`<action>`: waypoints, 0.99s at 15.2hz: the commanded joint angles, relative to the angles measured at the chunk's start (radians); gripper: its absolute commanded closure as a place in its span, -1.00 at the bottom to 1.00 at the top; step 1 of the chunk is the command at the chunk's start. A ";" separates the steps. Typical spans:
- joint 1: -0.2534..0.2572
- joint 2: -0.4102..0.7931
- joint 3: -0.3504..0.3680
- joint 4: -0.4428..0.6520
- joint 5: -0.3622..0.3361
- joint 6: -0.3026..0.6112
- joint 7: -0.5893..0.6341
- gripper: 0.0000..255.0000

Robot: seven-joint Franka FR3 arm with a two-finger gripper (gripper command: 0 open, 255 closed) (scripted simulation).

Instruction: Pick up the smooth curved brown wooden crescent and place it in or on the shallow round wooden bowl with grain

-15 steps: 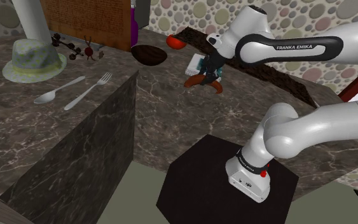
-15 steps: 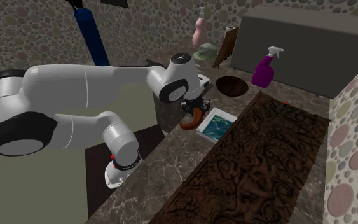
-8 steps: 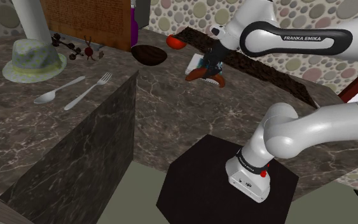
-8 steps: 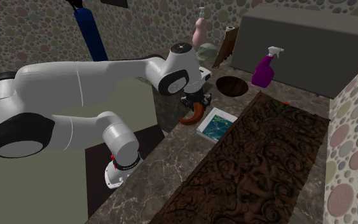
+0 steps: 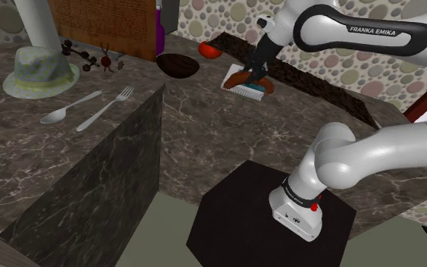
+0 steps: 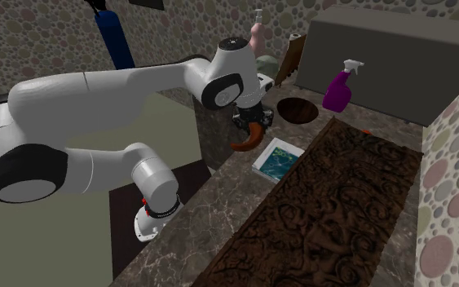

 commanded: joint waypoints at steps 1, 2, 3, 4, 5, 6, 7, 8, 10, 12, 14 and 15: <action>0.003 -0.003 0.007 0.024 0.005 -0.027 0.001 1.00; 0.004 -0.002 0.009 0.038 0.008 -0.040 0.000 1.00; 0.005 -0.001 0.011 0.051 0.010 -0.053 0.000 1.00; 0.007 0.000 0.014 0.065 0.013 -0.066 -0.001 1.00; 0.008 0.001 0.016 0.079 0.015 -0.078 -0.001 1.00; 0.010 0.003 0.018 0.094 0.017 -0.091 -0.002 1.00; 0.011 0.004 0.020 0.105 0.019 -0.101 -0.002 1.00; 0.022 0.047 0.017 0.130 0.025 -0.083 0.001 1.00; 0.043 0.131 0.010 0.183 0.037 -0.052 0.006 1.00; 0.064 0.214 0.002 0.240 0.052 -0.026 0.008 1.00; 0.083 0.297 -0.006 0.302 0.069 -0.005 0.007 1.00; 0.093 0.338 -0.011 0.335 0.079 0.003 0.005 1.00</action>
